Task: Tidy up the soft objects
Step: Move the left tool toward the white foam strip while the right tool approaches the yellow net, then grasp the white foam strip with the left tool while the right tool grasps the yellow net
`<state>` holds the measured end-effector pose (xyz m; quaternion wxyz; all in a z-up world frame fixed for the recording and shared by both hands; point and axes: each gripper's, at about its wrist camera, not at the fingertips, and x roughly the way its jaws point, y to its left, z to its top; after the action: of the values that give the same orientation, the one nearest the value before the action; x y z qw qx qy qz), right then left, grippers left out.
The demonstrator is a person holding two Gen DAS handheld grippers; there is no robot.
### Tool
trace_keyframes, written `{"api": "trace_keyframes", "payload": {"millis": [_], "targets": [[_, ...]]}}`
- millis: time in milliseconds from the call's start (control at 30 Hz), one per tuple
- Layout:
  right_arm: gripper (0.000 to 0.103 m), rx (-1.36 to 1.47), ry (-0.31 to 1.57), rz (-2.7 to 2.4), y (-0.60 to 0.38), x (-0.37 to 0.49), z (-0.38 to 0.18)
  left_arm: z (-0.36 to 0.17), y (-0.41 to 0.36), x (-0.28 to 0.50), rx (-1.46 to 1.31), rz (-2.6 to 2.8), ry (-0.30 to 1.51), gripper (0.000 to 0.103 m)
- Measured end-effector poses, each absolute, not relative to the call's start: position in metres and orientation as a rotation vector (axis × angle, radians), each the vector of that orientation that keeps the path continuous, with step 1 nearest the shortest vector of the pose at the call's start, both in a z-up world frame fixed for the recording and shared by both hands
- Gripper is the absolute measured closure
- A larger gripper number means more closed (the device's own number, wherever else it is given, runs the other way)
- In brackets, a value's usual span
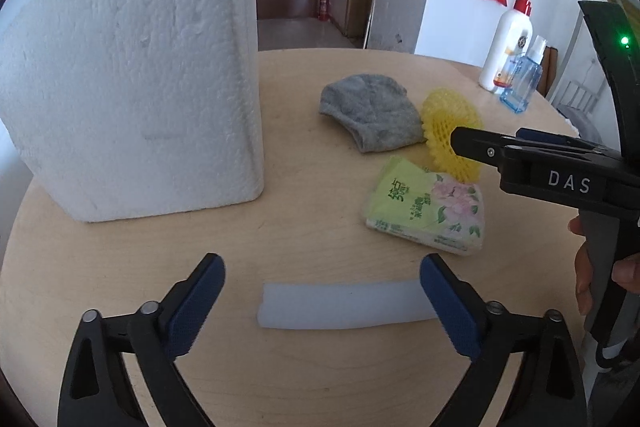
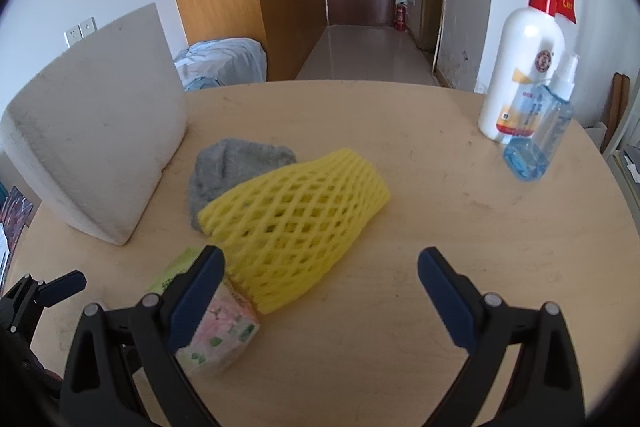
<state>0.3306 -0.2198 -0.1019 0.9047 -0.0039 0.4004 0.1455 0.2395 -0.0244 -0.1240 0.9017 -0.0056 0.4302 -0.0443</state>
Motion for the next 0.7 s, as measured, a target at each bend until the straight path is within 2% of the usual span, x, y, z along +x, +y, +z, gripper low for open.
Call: {"api": "trace_keyframes", "payload": {"millis": [233,433,500,633,667,700], "targets": [[0.004,-0.027,0.814,0.306,-0.2161,0.3308,-0.1042,-0.1287,-0.0248,0.2406,-0.012,-0.099,0.914,0.011],[0.004,-0.021,0.811,0.292,-0.2193,0.3325,-0.1054,-0.1286,-0.0261,0.2377,-0.006,-0.113,0.907,0.019],[0.005,-0.027,0.809,0.291,-0.2173,0.3318,-0.1060,-0.1283,-0.0275,0.2362,-0.002,-0.132,0.901,0.028],[0.010,-0.039,0.807,0.289,-0.2136,0.3299,-0.1074,-0.1273,-0.0272,0.2332,-0.002,-0.147,0.894,0.038],[0.012,-0.040,0.808,0.290,-0.2138,0.3299,-0.1079,-0.1270,-0.0262,0.2326,-0.007,-0.153,0.894,0.043],[0.012,-0.038,0.808,0.290,-0.2134,0.3300,-0.1078,-0.1267,-0.0269,0.2324,-0.009,-0.168,0.892,0.054]]}}
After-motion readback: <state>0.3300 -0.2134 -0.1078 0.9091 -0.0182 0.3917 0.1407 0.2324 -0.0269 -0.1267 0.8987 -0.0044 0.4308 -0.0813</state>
